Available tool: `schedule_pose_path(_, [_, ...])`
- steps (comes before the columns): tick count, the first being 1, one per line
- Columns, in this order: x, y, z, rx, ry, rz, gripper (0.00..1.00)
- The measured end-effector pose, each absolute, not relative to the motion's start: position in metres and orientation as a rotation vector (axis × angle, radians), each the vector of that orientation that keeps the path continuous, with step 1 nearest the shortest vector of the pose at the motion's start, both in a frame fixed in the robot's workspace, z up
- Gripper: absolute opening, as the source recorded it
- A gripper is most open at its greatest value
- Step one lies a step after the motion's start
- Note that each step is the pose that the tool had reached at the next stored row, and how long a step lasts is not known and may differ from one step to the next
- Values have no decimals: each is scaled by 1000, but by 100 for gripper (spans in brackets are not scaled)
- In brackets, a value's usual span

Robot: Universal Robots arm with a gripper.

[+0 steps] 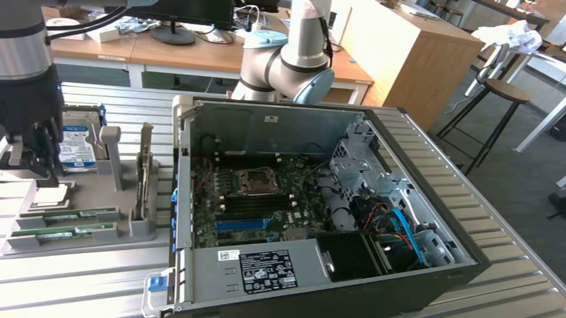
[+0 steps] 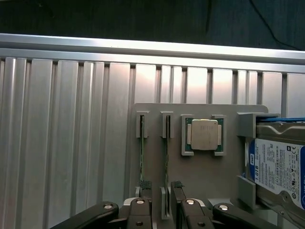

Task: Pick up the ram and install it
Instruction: 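Pick up the ram and move it above insertion slot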

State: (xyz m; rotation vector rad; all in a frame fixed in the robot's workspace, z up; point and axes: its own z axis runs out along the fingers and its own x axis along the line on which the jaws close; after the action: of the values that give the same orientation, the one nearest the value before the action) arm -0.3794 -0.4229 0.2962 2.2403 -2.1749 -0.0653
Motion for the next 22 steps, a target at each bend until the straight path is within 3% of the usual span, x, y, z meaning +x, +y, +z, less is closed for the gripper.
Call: schedule_pose_path(22, [-379, -423, 270, 2240, -2175, -65, 30])
